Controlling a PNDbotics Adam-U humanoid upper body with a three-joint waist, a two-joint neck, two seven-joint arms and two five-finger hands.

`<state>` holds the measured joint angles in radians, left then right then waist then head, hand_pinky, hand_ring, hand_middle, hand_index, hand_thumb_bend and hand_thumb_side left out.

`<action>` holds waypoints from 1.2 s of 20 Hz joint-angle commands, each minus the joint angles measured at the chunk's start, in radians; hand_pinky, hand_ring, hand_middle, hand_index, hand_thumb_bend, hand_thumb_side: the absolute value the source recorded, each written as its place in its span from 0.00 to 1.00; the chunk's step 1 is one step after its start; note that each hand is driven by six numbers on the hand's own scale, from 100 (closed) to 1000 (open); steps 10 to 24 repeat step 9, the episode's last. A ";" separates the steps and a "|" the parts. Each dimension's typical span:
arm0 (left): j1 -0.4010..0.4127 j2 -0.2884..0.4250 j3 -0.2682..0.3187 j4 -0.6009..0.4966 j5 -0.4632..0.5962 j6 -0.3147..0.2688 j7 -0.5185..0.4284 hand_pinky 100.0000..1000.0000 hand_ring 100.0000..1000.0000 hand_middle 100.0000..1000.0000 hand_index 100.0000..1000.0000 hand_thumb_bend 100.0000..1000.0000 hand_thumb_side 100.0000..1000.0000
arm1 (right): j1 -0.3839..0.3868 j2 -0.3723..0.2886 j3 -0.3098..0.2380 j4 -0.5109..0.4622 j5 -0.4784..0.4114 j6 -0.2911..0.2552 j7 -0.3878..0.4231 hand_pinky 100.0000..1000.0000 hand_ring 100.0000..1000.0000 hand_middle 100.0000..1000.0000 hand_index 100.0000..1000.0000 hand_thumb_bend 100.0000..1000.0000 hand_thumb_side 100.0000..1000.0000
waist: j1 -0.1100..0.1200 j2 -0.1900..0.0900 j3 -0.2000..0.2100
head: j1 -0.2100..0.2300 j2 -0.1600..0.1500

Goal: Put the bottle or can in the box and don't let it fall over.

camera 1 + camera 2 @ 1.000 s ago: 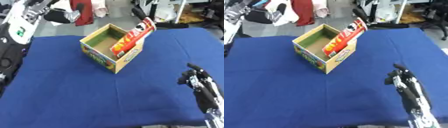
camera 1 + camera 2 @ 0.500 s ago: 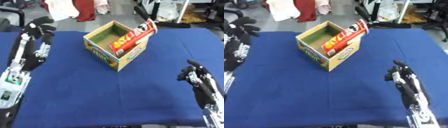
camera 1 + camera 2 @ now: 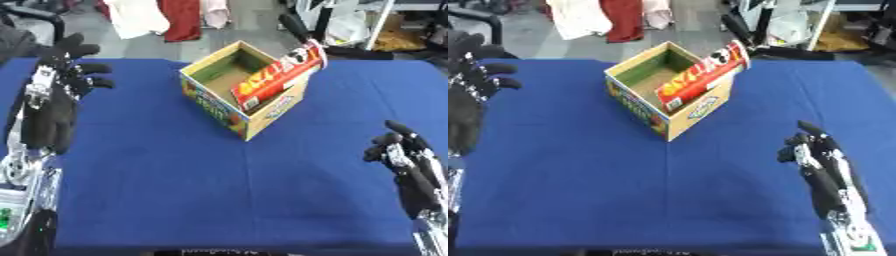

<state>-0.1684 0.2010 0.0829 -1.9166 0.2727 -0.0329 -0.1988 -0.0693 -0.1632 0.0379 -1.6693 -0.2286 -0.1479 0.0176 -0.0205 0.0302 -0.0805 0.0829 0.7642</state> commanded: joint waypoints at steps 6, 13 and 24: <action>-0.007 -0.003 -0.014 -0.016 0.008 0.009 -0.031 0.56 0.61 0.67 0.85 0.00 0.68 | -0.010 -0.018 -0.005 -0.024 0.002 -0.001 -0.003 0.48 0.48 0.49 0.79 0.00 0.29 | 0.003 -0.010 -0.001 | 0.011 0.006; -0.007 -0.004 -0.014 -0.015 0.010 0.010 -0.033 0.55 0.59 0.66 0.85 0.00 0.69 | -0.009 -0.018 -0.003 -0.024 0.003 0.000 -0.002 0.48 0.48 0.49 0.79 0.00 0.29 | 0.004 -0.010 0.002 | 0.011 0.006; -0.007 -0.004 -0.014 -0.015 0.010 0.010 -0.033 0.55 0.59 0.66 0.85 0.00 0.69 | -0.009 -0.018 -0.003 -0.024 0.003 0.000 -0.002 0.48 0.48 0.49 0.79 0.00 0.29 | 0.004 -0.010 0.002 | 0.011 0.006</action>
